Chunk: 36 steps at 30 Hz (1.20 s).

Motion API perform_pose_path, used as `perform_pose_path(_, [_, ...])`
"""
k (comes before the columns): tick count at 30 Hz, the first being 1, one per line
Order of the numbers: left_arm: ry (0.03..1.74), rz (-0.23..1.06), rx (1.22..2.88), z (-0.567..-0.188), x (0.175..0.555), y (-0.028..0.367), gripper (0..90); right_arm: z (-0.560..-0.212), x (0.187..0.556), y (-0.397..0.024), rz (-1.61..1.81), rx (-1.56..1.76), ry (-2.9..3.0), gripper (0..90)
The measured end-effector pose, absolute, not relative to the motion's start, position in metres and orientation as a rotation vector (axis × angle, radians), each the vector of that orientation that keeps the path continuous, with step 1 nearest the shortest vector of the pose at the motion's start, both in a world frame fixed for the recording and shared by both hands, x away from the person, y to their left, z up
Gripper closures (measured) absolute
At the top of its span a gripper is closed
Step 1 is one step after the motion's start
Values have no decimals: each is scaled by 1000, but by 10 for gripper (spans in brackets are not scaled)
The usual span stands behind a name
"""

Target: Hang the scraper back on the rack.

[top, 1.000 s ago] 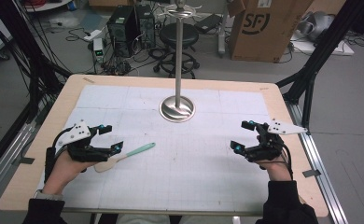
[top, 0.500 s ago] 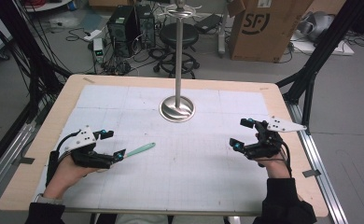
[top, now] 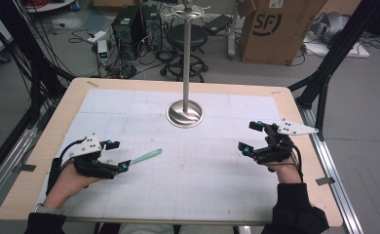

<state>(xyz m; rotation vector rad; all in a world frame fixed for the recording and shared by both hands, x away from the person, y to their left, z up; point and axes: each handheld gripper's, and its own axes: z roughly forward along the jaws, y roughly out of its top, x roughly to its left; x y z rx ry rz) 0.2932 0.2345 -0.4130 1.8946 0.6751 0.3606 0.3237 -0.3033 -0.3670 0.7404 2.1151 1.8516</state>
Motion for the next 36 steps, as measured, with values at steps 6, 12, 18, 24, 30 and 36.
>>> perform_pose_path(6, [665,306,1943,-410,302,232,175,-367,323,-303,1849,740,2120,9])
perform_pose_path(12, [658,270,2087,-412,313,226,168,-367,321,-302,1837,732,2131,9])
perform_pose_path(18, [620,208,2158,-404,323,220,176,-367,316,-303,1832,736,2137,9])
perform_pose_path(24, [599,232,2309,-395,330,207,285,-367,313,-305,1830,748,2135,9])
perform_pose_path(30, [573,181,2478,-396,339,194,363,-367,312,-306,1834,739,2128,9])
perform_pose_path(36, [590,139,2611,-400,348,189,482,-367,313,-305,1832,737,2137,9])
